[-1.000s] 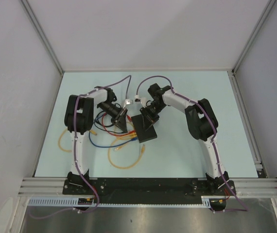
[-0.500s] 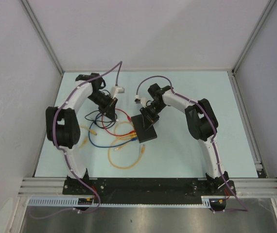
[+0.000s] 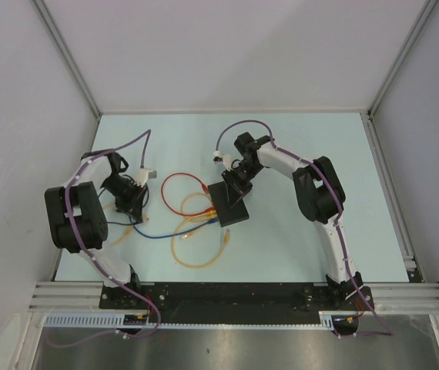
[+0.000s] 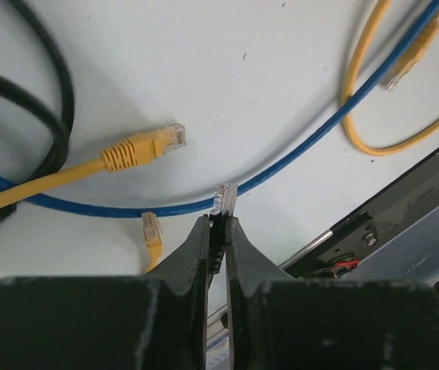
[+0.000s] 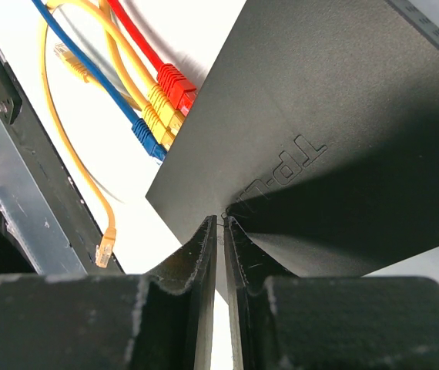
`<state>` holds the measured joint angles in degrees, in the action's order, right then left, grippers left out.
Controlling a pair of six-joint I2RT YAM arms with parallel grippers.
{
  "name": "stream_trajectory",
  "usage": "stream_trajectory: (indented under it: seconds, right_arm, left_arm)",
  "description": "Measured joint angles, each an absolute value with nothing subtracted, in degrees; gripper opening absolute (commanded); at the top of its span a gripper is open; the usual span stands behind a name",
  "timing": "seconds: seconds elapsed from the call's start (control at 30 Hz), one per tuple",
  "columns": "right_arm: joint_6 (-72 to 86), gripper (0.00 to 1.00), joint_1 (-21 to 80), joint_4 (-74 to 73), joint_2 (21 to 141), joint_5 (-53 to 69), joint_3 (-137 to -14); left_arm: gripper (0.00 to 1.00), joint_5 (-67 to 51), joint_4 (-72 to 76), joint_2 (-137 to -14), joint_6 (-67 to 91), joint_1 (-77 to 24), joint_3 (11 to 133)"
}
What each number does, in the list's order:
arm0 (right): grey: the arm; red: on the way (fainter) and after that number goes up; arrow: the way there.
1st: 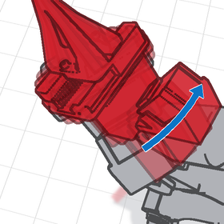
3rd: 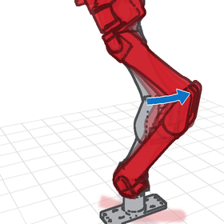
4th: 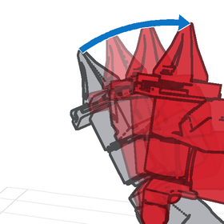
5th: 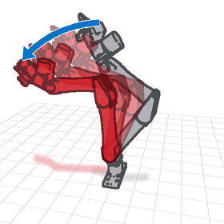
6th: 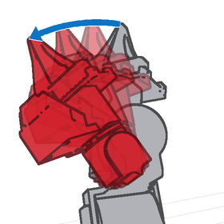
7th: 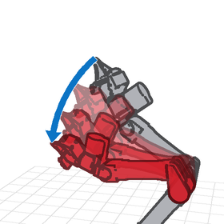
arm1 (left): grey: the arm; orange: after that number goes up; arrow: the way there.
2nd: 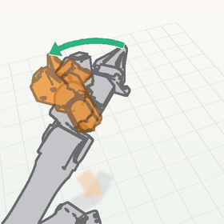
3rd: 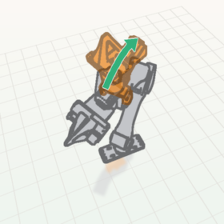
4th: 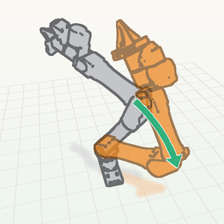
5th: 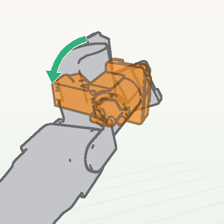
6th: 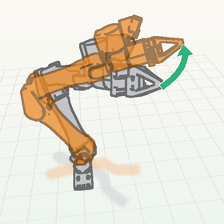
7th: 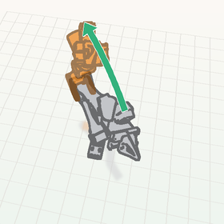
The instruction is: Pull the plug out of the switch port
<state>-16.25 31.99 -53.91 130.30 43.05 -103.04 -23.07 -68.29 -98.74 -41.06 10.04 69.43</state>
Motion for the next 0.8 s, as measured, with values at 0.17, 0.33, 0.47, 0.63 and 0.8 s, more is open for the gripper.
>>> stream_trajectory:
  seconds: [0.17, 0.33, 0.47, 0.63, 0.8]
  right_arm:
    - [-16.27, 0.14, 31.9, -53.95, 130.37, 43.24, -103.09]
    - [-16.27, 0.15, 31.9, -53.95, 130.39, 43.33, -103.09]
    - [-16.27, 0.15, 31.9, -54.0, 130.39, 43.33, -103.13]
    - [-16.34, 0.15, 31.9, -54.04, 130.39, 43.31, -103.18]
    - [-16.38, 0.15, 31.9, -54.04, 130.39, 43.31, -103.15]
  left_arm:
    - [0.41, -20.91, -65.21, -100.03, -41.06, 10.31, 65.78]
    - [0.6, -25.32, -65.76, -99.77, -40.42, 10.04, 70.57]
    - [0.63, -33.01, -65.91, -98.5, -38.7, 8.01, 78.19]
    - [0.64, -43.16, -63.13, -95.88, -33.93, 0.51, 80.55]
    - [0.63, -49.89, -56.12, -98.7, -26.09, -8.97, 78.11]
